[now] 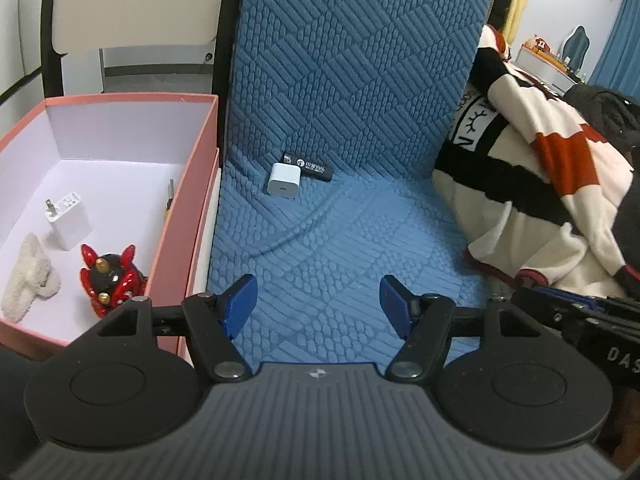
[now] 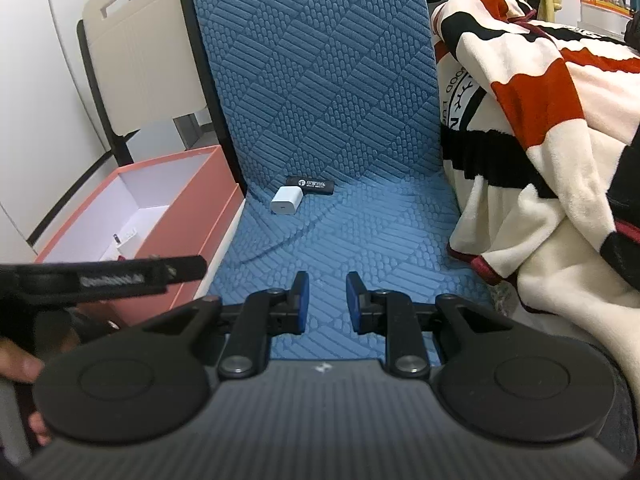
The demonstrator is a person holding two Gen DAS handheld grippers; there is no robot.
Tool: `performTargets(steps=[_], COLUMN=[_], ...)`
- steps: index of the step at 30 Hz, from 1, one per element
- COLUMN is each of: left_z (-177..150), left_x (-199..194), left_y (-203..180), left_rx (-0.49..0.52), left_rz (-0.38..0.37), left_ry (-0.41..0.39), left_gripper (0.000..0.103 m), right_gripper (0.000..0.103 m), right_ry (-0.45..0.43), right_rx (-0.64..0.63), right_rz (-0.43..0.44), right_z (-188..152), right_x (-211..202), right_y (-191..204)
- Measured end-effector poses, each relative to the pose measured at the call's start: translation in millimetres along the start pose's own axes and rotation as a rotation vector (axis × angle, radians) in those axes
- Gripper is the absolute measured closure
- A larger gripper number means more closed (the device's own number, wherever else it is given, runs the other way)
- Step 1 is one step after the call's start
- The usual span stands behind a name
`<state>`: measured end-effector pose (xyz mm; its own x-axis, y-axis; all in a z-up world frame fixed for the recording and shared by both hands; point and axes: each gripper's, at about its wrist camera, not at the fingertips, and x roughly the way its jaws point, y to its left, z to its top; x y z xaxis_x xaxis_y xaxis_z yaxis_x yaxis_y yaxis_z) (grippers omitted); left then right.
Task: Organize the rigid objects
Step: 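Withdraw both tools from the box back toward the seat, then lower the left tool to the small white charger while the right tool approaches the black USB stick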
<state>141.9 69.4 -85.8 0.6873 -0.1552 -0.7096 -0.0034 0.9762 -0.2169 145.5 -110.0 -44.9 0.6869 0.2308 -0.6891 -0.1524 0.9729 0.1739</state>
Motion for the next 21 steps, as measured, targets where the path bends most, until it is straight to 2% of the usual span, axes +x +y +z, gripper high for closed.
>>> performTargets(steps=[14,21], left_z=[14,24], left_x=[73,103], left_y=[-2,4], left_rx=[-0.01,-0.009], left_rz=[-0.013,0.031], left_ry=[-0.024,-0.004], left_gripper=[0.031,0.032], right_gripper=[0.078,0.078], right_ry=[0.027,0.073], right_rx=[0.062,0.091], right_rz=[0.077,0.129], right_z=[31,47], right_x=[72,112], right_y=[-10,-16])
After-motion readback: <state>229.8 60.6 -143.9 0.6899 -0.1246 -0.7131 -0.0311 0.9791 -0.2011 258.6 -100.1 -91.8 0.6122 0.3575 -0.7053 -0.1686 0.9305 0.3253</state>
